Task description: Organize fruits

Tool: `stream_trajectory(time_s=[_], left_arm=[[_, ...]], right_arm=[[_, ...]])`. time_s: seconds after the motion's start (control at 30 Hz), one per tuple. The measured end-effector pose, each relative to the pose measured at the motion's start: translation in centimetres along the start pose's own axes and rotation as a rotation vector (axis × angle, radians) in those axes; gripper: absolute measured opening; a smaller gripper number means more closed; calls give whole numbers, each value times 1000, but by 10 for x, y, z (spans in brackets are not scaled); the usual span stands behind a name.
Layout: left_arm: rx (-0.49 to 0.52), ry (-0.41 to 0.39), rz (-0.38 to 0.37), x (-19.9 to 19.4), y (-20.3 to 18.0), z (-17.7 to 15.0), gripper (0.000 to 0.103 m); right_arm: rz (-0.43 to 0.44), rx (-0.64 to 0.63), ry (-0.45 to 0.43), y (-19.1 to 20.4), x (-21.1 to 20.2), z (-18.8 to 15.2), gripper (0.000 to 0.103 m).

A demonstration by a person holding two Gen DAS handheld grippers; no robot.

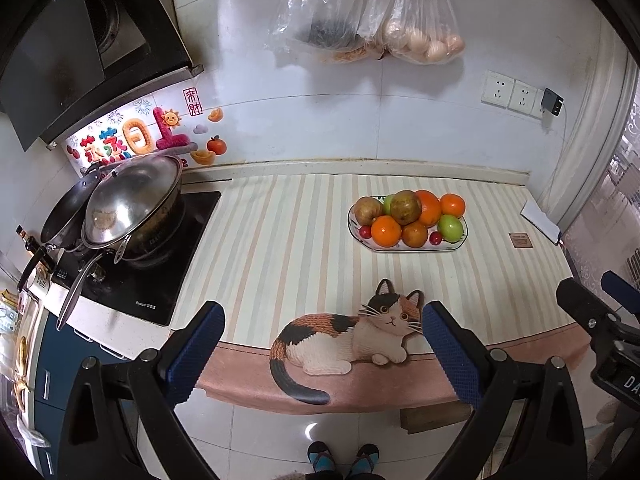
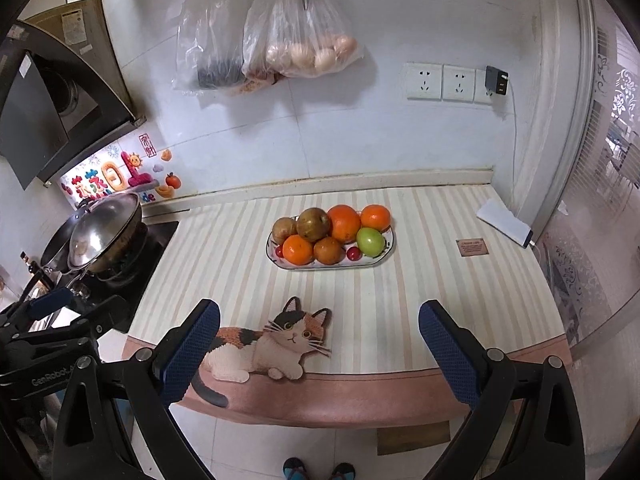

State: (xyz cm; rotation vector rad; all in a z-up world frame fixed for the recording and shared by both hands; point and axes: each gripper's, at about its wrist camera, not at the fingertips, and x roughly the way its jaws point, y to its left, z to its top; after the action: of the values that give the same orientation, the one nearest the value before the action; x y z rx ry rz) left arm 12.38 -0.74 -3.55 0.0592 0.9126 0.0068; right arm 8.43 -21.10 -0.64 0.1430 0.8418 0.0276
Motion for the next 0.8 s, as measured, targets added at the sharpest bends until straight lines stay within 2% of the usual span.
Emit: stream_trajectory(time_s=[0.8], left_arm=[[11,5,-11,1,3,-2,101]], right_arm=[[-7,-16,10,11,3,-5,102]])
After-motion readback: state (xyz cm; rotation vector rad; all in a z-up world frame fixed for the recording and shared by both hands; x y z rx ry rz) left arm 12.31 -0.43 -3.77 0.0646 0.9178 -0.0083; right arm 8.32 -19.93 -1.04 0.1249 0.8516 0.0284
